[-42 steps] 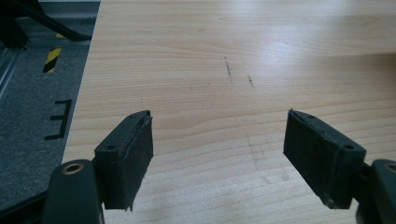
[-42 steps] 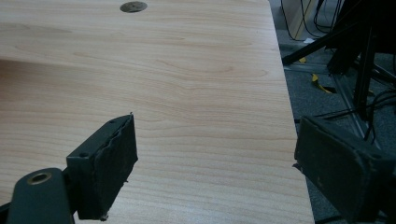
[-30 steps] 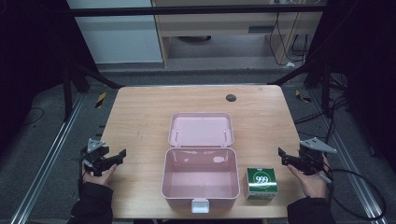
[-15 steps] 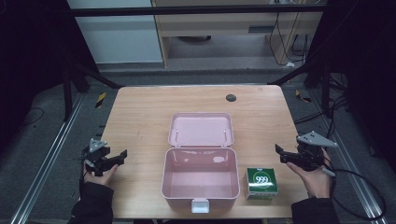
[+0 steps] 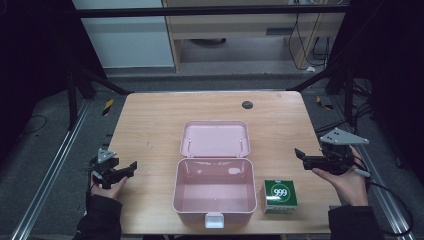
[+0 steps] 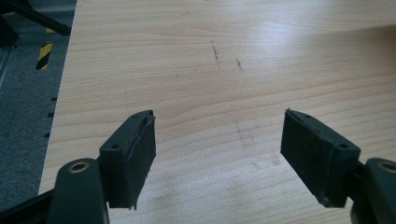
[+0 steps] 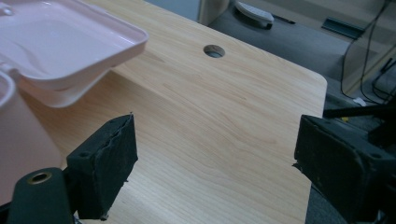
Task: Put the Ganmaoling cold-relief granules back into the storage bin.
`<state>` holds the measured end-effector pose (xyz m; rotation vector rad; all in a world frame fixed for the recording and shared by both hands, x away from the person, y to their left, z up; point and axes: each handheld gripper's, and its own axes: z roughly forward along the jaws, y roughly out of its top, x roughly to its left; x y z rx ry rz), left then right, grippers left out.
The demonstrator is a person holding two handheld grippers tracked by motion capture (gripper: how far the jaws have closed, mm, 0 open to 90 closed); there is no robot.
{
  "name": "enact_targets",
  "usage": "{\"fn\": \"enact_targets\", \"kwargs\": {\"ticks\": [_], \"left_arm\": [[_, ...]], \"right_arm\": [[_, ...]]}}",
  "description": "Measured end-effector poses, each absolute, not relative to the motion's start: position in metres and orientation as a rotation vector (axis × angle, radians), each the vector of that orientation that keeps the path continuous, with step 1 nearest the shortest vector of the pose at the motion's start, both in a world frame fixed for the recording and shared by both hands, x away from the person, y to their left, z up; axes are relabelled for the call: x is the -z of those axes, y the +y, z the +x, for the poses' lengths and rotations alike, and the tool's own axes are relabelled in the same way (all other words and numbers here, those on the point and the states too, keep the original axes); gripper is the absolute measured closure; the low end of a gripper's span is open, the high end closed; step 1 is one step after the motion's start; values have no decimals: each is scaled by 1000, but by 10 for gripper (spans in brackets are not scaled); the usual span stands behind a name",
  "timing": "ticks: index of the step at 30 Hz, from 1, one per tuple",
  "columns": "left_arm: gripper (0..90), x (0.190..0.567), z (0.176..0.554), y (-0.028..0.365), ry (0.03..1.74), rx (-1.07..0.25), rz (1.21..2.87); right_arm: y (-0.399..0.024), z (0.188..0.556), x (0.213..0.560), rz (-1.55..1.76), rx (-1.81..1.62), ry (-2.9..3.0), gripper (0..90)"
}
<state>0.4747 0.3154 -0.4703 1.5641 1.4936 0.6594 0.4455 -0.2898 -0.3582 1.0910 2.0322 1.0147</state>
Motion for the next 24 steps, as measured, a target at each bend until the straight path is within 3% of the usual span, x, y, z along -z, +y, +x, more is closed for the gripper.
{"fn": "enact_targets", "kwargs": {"ticks": [13, 24], "left_arm": [[256, 471, 475, 313, 1486, -662, 1590], [256, 472, 475, 312, 1483, -662, 1593]], "right_arm": [[-262, 444, 330, 840, -887, 2301, 102], [-247, 442, 328, 680, -786, 2452, 89]]}}
